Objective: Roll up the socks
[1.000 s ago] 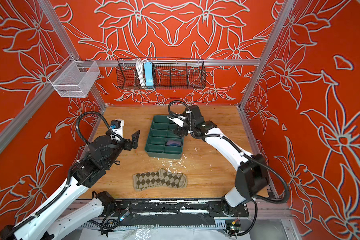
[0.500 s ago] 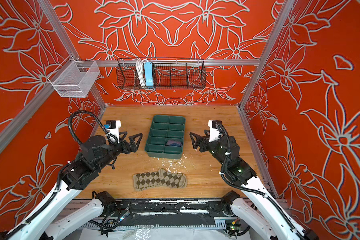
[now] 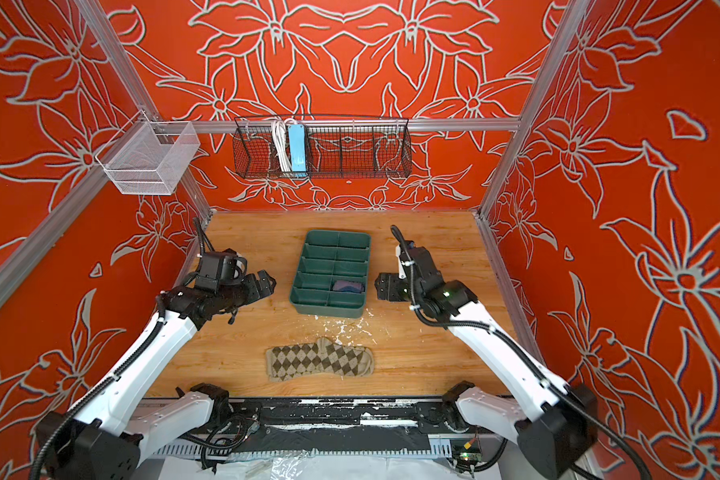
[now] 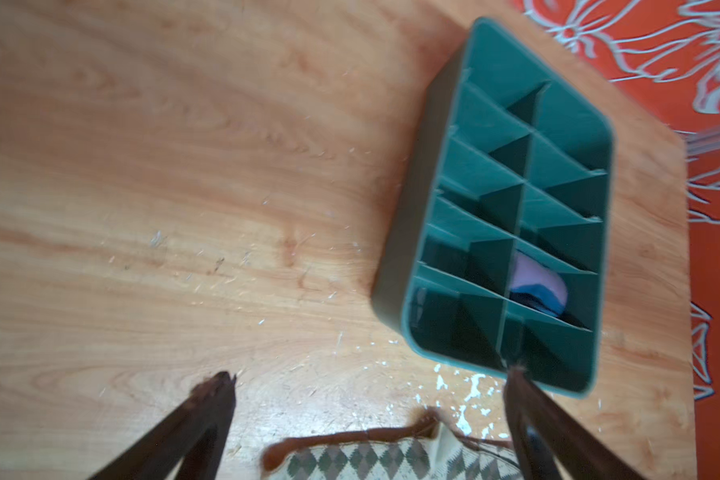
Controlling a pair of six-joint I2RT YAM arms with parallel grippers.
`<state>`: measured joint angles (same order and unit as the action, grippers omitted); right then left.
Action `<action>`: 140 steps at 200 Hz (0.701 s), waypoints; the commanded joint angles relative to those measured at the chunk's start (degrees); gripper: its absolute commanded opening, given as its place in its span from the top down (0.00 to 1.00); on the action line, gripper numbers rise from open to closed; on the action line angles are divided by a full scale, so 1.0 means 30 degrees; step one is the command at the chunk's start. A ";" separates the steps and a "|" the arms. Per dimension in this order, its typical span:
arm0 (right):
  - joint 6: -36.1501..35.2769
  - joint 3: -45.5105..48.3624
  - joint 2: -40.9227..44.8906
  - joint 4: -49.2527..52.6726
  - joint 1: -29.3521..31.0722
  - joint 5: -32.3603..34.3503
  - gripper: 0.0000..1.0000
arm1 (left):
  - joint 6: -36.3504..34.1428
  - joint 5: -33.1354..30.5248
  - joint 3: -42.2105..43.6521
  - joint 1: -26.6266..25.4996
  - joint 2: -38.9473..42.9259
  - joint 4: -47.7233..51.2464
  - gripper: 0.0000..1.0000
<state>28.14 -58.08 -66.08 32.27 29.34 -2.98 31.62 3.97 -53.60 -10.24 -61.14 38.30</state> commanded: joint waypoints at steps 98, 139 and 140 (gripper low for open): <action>-0.0962 -0.4622 -0.5678 0.2998 0.0452 -0.1089 0.27 | -0.1005 0.3078 -0.1679 0.0205 -0.3632 -0.2143 0.24; -0.0757 -0.2845 -0.6499 0.1256 0.1258 0.2796 0.31 | -0.1428 0.3235 -0.0315 -0.0056 -0.2586 -0.3056 0.18; -0.0718 -0.2860 -0.6518 0.1270 0.1246 0.2877 0.31 | -0.1428 0.3212 -0.0306 -0.0079 -0.2557 -0.3020 0.18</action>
<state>25.63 -68.64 -83.64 37.43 32.08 -3.29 28.42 13.41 -55.57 -9.82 -71.40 30.20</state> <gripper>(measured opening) 0.694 0.802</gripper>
